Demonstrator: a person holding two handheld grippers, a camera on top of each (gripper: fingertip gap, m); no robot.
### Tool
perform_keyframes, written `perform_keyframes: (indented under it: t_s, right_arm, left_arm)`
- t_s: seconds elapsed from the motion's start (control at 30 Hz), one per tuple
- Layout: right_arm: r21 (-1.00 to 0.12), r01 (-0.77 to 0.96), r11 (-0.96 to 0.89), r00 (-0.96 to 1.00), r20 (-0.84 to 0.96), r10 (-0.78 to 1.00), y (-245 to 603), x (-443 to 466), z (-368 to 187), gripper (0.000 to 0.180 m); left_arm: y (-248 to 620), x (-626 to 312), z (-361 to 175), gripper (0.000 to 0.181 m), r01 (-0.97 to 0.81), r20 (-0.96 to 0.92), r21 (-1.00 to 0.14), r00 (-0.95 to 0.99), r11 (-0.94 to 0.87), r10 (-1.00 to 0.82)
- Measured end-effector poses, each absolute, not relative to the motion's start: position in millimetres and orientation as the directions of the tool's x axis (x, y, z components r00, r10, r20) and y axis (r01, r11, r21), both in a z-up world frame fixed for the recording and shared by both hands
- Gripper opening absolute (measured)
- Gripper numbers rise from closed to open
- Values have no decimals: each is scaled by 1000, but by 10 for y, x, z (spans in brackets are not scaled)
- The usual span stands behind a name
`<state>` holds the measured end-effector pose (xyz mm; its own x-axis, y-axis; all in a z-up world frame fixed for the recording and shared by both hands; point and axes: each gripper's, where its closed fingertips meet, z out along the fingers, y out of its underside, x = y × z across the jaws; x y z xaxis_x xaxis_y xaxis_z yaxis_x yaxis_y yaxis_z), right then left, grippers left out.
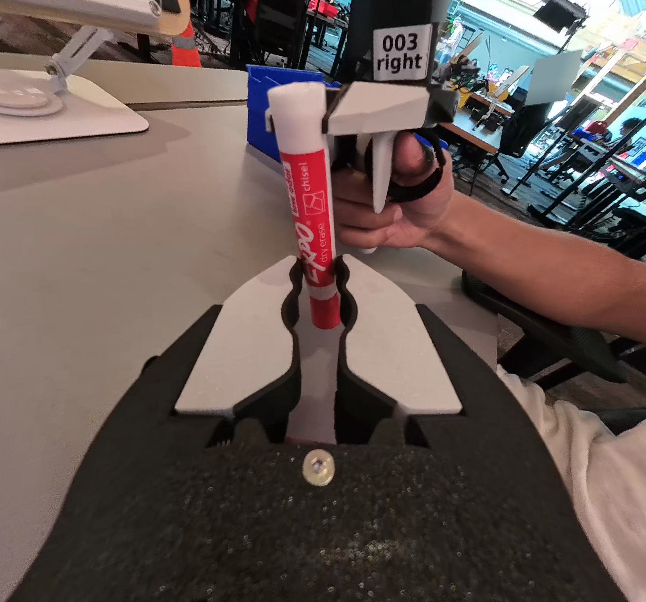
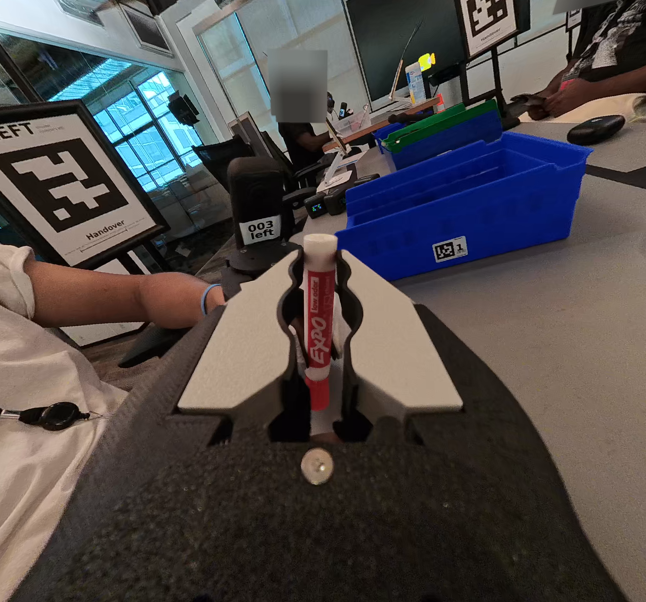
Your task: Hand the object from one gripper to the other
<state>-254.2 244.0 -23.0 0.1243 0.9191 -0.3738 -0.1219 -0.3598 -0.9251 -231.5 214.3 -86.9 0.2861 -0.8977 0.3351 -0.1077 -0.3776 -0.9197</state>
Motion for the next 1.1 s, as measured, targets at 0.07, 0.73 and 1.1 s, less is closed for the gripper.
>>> perform_keyframes:
  t_s: [0.07,0.73,1.1]
  right_arm:
    - [-931,-120,-346,134,-360,923,2431,-2574,-237,19]
    - [-702,314,640,651,649,393,2397,-2634,32,51]
    - [-715,331,615,622,656,427,2440,-2572,-52,19]
  left_arm:
    - [2145,-2321,-881,18,-97,352,-915,276,-391,-894]
    - [2647,-2725,85,17,560,758,-461,-154,-688,-633]
    - [2531,-2550,-11,17,506,763,-481,-160,-716,-626]
